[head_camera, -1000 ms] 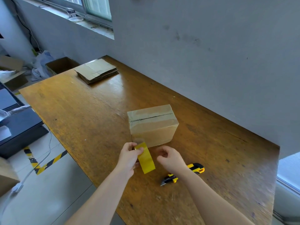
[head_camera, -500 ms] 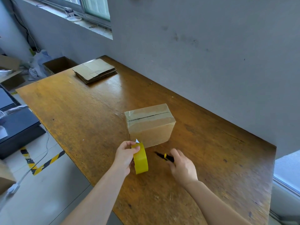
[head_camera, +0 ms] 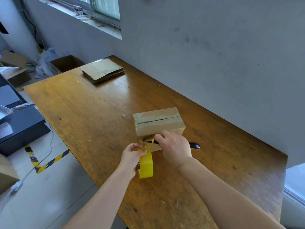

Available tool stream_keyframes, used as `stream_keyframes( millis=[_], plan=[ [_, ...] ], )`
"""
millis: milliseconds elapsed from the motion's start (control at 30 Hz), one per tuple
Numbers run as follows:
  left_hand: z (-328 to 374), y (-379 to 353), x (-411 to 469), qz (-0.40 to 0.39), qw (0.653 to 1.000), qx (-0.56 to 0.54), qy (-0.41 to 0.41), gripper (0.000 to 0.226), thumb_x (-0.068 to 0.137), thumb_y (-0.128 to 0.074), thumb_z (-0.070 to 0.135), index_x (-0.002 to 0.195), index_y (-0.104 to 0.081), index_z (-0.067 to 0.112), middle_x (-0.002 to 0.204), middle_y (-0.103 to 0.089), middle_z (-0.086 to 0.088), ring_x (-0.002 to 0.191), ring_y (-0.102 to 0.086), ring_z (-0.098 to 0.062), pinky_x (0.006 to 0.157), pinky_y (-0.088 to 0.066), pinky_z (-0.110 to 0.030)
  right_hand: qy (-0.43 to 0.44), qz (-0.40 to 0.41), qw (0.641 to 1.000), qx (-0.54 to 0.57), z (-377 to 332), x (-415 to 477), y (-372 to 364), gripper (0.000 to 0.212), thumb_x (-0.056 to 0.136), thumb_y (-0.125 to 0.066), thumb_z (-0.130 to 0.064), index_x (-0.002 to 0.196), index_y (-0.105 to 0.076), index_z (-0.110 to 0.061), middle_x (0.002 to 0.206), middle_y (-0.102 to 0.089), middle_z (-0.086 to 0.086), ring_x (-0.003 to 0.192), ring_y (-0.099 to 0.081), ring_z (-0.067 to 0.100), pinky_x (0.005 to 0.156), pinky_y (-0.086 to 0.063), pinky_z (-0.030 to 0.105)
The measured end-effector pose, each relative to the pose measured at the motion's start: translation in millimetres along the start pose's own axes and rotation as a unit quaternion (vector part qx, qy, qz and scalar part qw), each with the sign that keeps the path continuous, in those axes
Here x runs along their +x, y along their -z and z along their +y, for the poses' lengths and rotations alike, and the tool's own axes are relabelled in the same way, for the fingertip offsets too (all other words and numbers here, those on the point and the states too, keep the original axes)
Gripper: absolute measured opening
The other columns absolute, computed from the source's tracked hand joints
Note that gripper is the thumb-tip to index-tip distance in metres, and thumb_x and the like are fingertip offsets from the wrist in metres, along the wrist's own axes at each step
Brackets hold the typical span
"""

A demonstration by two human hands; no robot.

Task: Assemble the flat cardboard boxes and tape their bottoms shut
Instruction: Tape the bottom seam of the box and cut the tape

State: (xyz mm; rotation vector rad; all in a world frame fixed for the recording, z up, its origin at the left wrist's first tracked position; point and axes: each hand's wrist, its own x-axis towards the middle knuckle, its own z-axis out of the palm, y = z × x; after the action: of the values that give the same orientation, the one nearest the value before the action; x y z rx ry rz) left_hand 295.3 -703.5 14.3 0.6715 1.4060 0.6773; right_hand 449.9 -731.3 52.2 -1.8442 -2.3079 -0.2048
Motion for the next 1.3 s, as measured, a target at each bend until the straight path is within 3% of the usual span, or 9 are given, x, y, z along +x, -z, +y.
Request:
stream_keyframes(
  millis=[267,467,667,733,800,867,933,1033,1300],
  plan=[
    [5,1,2,-0.008,1.000,0.030,0.002,0.018,0.085,-0.072,0.010,0.097,-0.062,0.018,0.106,-0.066,-0.012,0.101,-0.063,-0.033,0.087,-0.053,-0.048,0.051,-0.133,0.984,-0.110,-13,18,20,0.016,0.097,-0.048,-0.009,0.109,-0.056,-0.015,0.100,-0.058,0.005,0.086,-0.058,0.025,0.061,-0.033,0.033],
    [7,8,2,0.000,0.998,0.062,-0.022,0.014,0.086,-0.069,0.006,0.091,-0.060,0.015,0.099,-0.066,-0.014,0.078,-0.062,-0.027,0.058,-0.047,-0.030,-0.159,-0.245,0.956,0.018,0,-16,-23,0.030,0.091,-0.053,-0.004,0.116,-0.055,-0.019,0.106,-0.063,0.004,0.087,-0.061,0.026,0.061,-0.041,0.033],
    [13,10,2,0.001,0.996,0.082,-0.027,0.005,0.091,-0.065,0.014,0.090,-0.061,0.015,0.094,-0.065,-0.009,0.075,-0.059,-0.023,0.057,-0.046,-0.028,-0.197,-0.351,0.910,0.093,5,-53,-58,0.019,0.094,-0.060,-0.033,0.112,-0.062,-0.026,0.113,-0.060,0.001,0.108,-0.055,0.023,0.078,-0.048,0.033],
    [14,10,2,0.006,0.996,0.083,-0.027,0.006,0.095,-0.061,0.019,0.093,-0.064,0.014,0.091,-0.064,-0.009,0.074,-0.057,-0.021,0.058,-0.043,-0.028,-0.166,-0.256,0.950,0.064,2,-50,-55,0.019,0.092,-0.062,-0.035,0.107,-0.067,-0.025,0.109,-0.058,0.001,0.109,-0.052,0.024,0.077,-0.044,0.031],
    [12,11,4,0.012,0.996,0.082,-0.030,0.010,0.097,-0.060,0.021,0.093,-0.065,0.013,0.092,-0.065,-0.012,0.076,-0.056,-0.023,0.063,-0.044,-0.032,-0.124,-0.014,0.989,0.079,-1,-33,-46,0.018,0.082,-0.074,-0.032,0.086,-0.067,-0.017,0.089,-0.057,0.002,0.087,-0.054,0.025,0.065,-0.042,0.031],
    [12,10,5,0.018,0.996,0.080,-0.030,0.012,0.096,-0.061,0.023,0.091,-0.065,0.014,0.096,-0.067,-0.013,0.081,-0.057,-0.026,0.070,-0.046,-0.036,-0.084,0.170,0.978,0.085,-8,-8,-30,0.026,0.077,-0.078,-0.035,0.086,-0.065,-0.015,0.089,-0.059,0.004,0.083,-0.052,0.024,0.067,-0.044,0.032],
    [13,10,6,0.021,0.996,0.087,-0.026,0.012,0.096,-0.061,0.026,0.092,-0.065,0.014,0.100,-0.068,-0.010,0.090,-0.060,-0.028,0.077,-0.050,-0.039,-0.051,0.170,0.982,0.071,-14,18,-19,0.040,0.075,-0.079,-0.041,0.104,-0.065,-0.017,0.110,-0.062,0.007,0.103,-0.055,0.027,0.082,-0.048,0.038],
    [12,10,9,0.031,0.994,0.100,-0.027,0.009,0.095,-0.061,0.027,0.092,-0.065,0.019,0.100,-0.066,-0.007,0.100,-0.060,-0.029,0.089,-0.050,-0.045,-0.030,0.066,0.997,0.035,-17,43,-22,0.067,0.069,-0.082,-0.046,0.127,-0.060,-0.021,0.135,-0.057,0.009,0.130,-0.049,0.029,0.103,-0.043,0.044],
    [2,10,16,0.013,0.987,0.155,-0.029,0.013,0.094,-0.063,0.022,0.088,-0.069,0.013,0.086,-0.065,-0.002,0.085,-0.056,-0.017,0.073,-0.045,-0.029,-0.019,0.050,0.999,-0.007,-17,53,-42,0.063,0.068,-0.081,-0.044,0.122,-0.062,-0.017,0.128,-0.059,0.012,0.119,-0.052,0.032,0.095,-0.043,0.047]
  ],
)
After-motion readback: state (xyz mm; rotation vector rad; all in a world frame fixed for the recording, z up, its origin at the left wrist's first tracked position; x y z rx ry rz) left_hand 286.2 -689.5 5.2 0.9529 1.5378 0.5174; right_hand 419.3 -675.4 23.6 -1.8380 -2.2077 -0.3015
